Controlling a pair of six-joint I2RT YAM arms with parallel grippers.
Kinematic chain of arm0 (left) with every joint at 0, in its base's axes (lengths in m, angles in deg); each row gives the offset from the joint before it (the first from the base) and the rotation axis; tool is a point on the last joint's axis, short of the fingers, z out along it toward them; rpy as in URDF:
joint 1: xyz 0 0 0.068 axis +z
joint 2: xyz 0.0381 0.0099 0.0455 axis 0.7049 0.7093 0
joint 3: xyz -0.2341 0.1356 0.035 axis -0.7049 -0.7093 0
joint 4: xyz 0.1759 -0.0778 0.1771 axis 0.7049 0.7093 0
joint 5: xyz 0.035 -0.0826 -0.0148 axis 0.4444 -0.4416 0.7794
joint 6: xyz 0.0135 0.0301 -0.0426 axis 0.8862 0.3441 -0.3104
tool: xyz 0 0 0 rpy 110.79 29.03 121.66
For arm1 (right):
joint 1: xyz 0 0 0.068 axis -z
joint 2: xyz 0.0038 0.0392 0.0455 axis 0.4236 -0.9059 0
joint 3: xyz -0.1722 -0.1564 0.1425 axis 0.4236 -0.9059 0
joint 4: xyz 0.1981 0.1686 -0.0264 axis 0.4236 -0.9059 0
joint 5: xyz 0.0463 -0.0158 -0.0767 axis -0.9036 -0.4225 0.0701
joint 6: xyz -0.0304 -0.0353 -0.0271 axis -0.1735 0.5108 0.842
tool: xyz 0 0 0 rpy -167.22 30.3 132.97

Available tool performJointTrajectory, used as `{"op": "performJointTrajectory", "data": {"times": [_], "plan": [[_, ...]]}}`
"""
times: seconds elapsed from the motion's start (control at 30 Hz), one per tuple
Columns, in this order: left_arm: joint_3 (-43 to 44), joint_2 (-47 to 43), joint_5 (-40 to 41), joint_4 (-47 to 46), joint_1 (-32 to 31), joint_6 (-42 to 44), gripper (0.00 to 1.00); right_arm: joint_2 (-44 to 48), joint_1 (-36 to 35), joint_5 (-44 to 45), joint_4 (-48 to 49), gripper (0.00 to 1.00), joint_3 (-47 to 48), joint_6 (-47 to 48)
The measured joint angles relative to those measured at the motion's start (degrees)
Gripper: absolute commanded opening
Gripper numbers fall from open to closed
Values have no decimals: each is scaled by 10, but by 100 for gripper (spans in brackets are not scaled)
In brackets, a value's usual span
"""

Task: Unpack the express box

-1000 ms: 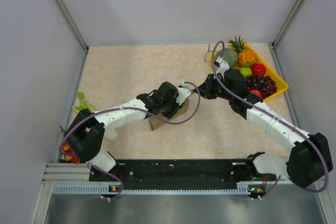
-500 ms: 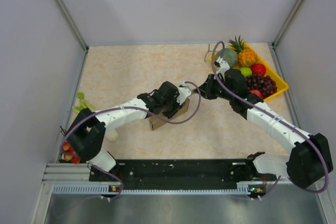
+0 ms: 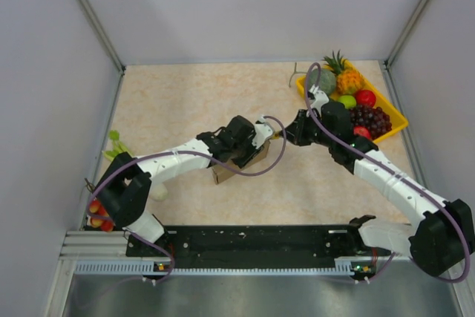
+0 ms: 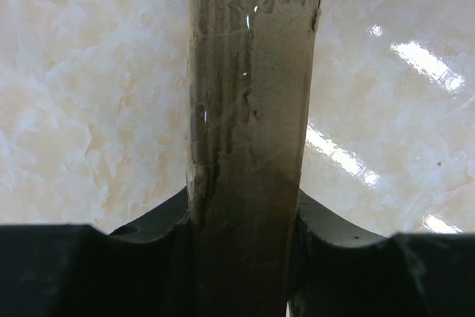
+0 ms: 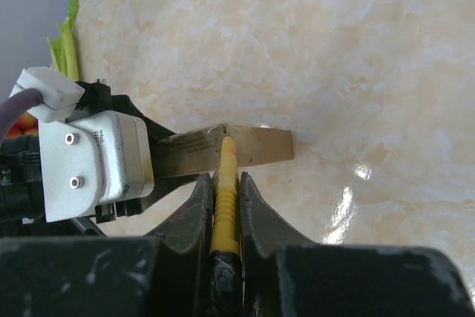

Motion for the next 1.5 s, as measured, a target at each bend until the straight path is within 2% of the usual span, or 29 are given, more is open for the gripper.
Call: {"op": "performJointTrajectory", "data": {"times": [0.17, 0.27, 0.3, 0.4, 0.47, 0.53, 0.57, 0.63, 1.07, 1.27, 1.4, 1.43, 1.47, 1.5], "plan": [[1, 0, 1, -1, -1, 0, 21, 15, 0, 7, -24, 0, 0, 1], [1, 0, -1, -1, 0, 0, 36, 22, 0, 13, -43, 0, 3, 2], [1, 0, -1, -1, 0, -1, 45, 23, 0, 16, -53, 0, 8, 2], [4, 0, -8, 0, 2, -7, 59, 25, 0, 30, -71, 0, 23, 1], [7, 1, -10, 2, 4, -12, 64, 31, 4, 41, -80, 0, 38, -1], [16, 4, -16, 11, 4, -22, 81, 40, 7, 46, -81, 0, 48, -2], [21, 7, -19, 15, 4, -25, 84, 46, 9, 46, -81, 0, 51, -2], [30, 11, -28, 18, 4, -34, 99, 54, 11, 45, -83, 0, 52, -2], [48, 10, -31, 11, 12, -55, 99, 72, 11, 0, -133, 0, -34, 4], [48, 2, -29, 5, 25, -80, 99, 62, 1, -7, -130, 0, -42, 5], [43, -39, -14, -9, 34, -103, 99, 23, -10, -9, -102, 0, -45, 3], [33, -60, -7, -23, 36, -109, 99, 8, -14, -10, -93, 0, -45, 3], [6, -127, 13, -53, 38, -125, 99, -23, -22, -9, -76, 0, -44, 1], [5, -131, 14, -54, 38, -125, 99, -23, -22, -9, -76, 0, -45, 0]]}}
